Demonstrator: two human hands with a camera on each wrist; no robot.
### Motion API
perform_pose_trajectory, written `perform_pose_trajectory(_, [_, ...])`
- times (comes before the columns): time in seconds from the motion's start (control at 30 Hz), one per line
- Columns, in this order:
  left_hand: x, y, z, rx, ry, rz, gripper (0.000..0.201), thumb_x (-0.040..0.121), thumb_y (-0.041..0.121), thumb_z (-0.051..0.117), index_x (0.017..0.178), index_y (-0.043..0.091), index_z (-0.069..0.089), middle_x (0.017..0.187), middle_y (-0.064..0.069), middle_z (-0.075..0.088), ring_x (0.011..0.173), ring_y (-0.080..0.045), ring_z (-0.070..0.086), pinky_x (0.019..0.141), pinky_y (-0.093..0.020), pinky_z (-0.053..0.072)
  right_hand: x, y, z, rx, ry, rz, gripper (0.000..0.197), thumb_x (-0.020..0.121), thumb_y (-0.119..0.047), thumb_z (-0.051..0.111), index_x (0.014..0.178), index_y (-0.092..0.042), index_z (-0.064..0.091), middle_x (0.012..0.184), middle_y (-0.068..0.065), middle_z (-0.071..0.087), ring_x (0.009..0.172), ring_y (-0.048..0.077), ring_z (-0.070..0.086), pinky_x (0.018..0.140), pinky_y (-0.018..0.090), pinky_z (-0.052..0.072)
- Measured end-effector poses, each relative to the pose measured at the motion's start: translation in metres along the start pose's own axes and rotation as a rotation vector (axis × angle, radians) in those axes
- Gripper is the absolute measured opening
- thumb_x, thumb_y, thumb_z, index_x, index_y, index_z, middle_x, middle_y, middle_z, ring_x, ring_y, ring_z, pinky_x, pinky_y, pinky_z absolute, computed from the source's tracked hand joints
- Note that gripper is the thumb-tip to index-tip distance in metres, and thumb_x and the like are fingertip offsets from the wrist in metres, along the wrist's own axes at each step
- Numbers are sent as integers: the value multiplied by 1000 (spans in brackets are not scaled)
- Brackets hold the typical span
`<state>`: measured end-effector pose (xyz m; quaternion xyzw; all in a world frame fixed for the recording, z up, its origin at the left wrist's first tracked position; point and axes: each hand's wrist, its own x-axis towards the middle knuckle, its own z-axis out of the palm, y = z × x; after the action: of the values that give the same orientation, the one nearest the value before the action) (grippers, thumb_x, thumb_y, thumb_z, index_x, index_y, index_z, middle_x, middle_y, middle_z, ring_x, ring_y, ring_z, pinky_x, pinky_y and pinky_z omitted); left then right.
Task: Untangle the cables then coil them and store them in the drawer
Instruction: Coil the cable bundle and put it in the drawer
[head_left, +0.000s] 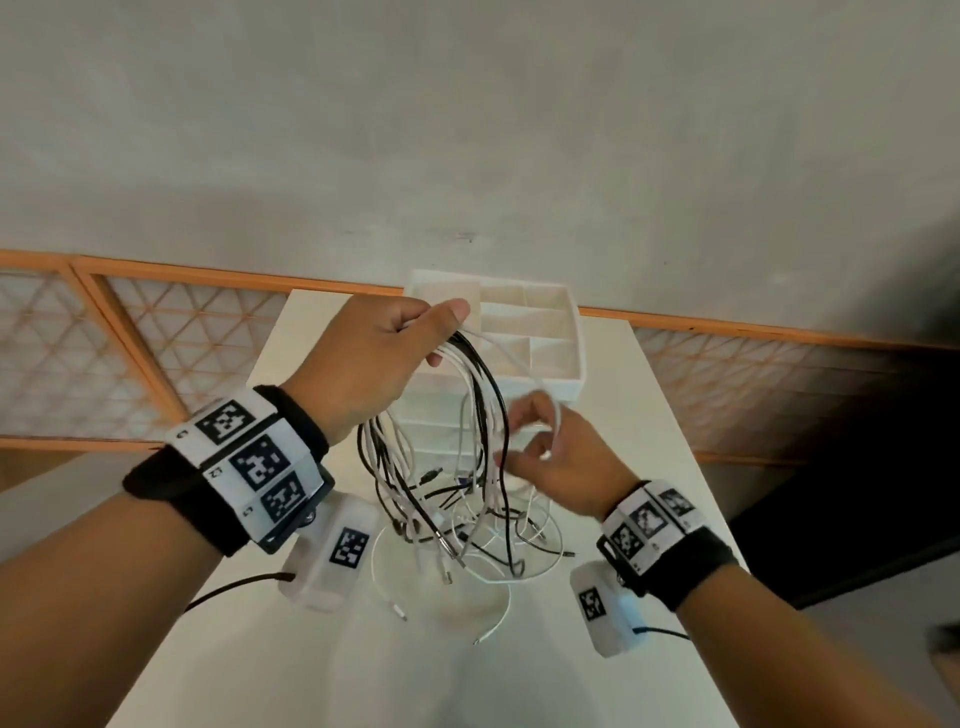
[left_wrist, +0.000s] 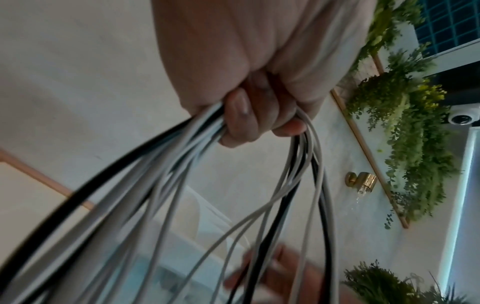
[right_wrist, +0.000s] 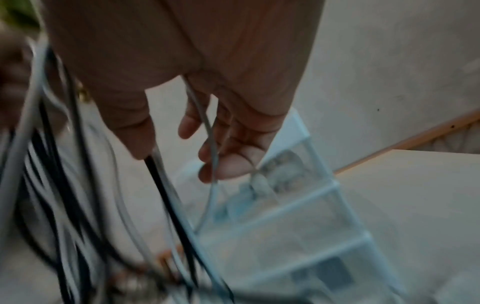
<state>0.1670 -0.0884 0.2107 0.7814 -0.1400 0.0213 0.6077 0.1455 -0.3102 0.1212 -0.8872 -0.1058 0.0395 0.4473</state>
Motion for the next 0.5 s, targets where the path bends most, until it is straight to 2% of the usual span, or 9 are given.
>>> perform_pose_trajectory(0.07, [-1,-4,4,-72,18,-17,63,98,38,57,36,30,45,33,12,36,33,-6,24,56,-41,40,9,-12,-6,76,2,-107,22,80,-26,78,98,-29,65,98,-11,70,75,17,65,66,23,51])
perform_pose_trajectory(0.13, [0,-8,8,-145,26,-18,64,98,36,58,36,29,43,35,13,30,34,-8,20,53,-30,28,13,-20,-5,85,-51,-161,13,81,-17,77,89,-23,68,87,-3,72,76,23,66,68,25,51])
perform_pose_trajectory(0.2, [-1,-8,7,-147,44,-8,63,98,34,58,38,27,42,36,13,29,34,-8,20,51,-26,22,9,-16,-1,77,-86,-103,10,79,-16,75,80,-16,65,74,3,68,67,25,63,67,31,53])
perform_pose_trajectory(0.23, [0,-8,5,-155,60,-4,59,98,34,59,41,23,44,37,13,28,34,-8,20,50,-25,22,5,-9,2,-7,-101,-66,11,80,-16,73,78,-14,63,68,0,64,61,18,59,63,28,50])
perform_pose_trajectory(0.3, [1,-6,0,-203,86,-5,55,96,35,60,56,-1,53,40,13,27,34,-9,20,49,-23,22,-5,14,9,-285,-181,4,17,86,-23,69,76,-13,59,65,-6,58,59,11,52,60,23,43])
perform_pose_trajectory(0.33, [1,-4,-2,-214,81,1,53,96,36,61,58,-1,55,40,13,28,34,-10,20,49,-23,22,-10,25,12,-396,-222,31,21,88,-28,67,75,-15,57,65,-7,56,61,12,51,62,24,40])
perform_pose_trajectory(0.4, [0,-2,-2,-175,47,32,55,97,35,60,46,19,49,38,14,31,35,-9,22,51,-29,28,-13,39,11,-526,-276,119,30,95,-39,56,73,-19,56,68,-7,57,66,16,55,67,28,42])
perform_pose_trajectory(0.43, [-2,0,-2,-103,31,45,57,97,36,59,44,22,45,36,13,36,35,-8,25,54,-34,33,-10,39,4,-533,-267,198,39,99,-43,48,75,-16,61,72,-3,62,68,19,59,69,32,46])
perform_pose_trajectory(0.5, [-1,-1,-3,192,-21,51,55,97,42,56,49,16,50,43,13,53,35,-6,35,58,-29,38,-1,33,-18,-317,-93,347,54,102,-50,38,80,-13,70,83,8,72,69,23,65,65,37,51])
